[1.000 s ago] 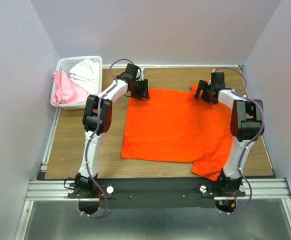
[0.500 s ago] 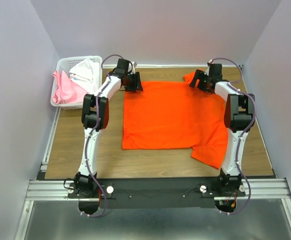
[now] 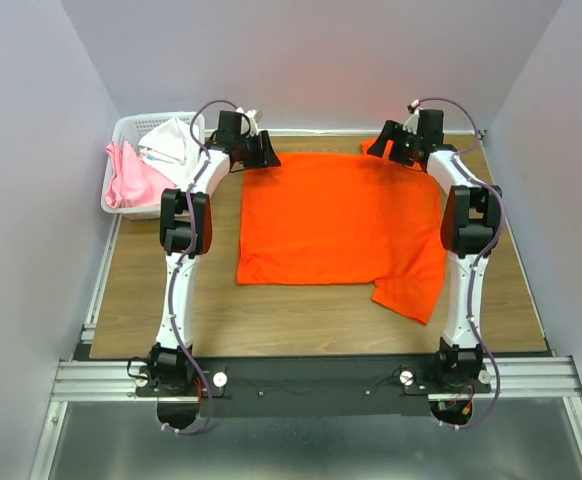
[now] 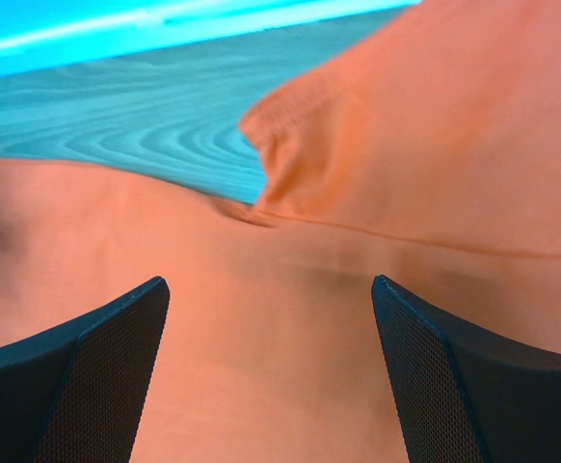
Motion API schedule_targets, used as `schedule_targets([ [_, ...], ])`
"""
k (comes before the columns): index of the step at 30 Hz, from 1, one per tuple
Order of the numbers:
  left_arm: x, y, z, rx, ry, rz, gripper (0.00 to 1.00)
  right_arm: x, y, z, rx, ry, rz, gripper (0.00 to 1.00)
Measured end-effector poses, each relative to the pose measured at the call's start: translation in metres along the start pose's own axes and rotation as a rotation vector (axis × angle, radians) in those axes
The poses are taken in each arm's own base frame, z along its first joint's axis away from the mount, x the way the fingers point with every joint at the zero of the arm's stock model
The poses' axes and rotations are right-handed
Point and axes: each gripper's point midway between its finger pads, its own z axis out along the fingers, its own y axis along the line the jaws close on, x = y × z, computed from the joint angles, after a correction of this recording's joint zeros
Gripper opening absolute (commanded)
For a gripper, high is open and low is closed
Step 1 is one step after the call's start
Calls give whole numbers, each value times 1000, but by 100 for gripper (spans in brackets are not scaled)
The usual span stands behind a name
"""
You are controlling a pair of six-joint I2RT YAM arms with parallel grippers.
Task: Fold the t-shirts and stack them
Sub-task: Flatten the tshirt out
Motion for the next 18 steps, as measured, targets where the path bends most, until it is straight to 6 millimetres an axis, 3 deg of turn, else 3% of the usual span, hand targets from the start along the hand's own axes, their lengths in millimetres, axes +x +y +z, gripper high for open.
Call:
schedule_targets([
  [5, -13, -15, -3, 64, -36, 43, 58, -17, 12, -14, -15, -28, -25, 92],
  [10, -21, -31, -19, 77, -50, 94, 56, -21, 24, -47, 2, -39, -55, 92],
  [15, -14, -48, -42, 39, -23, 168, 55, -6, 27, -84, 52, -28, -68, 92],
  [18, 8, -59, -48, -2, 29, 208, 55, 23, 20, -101, 97, 20, -50, 92],
])
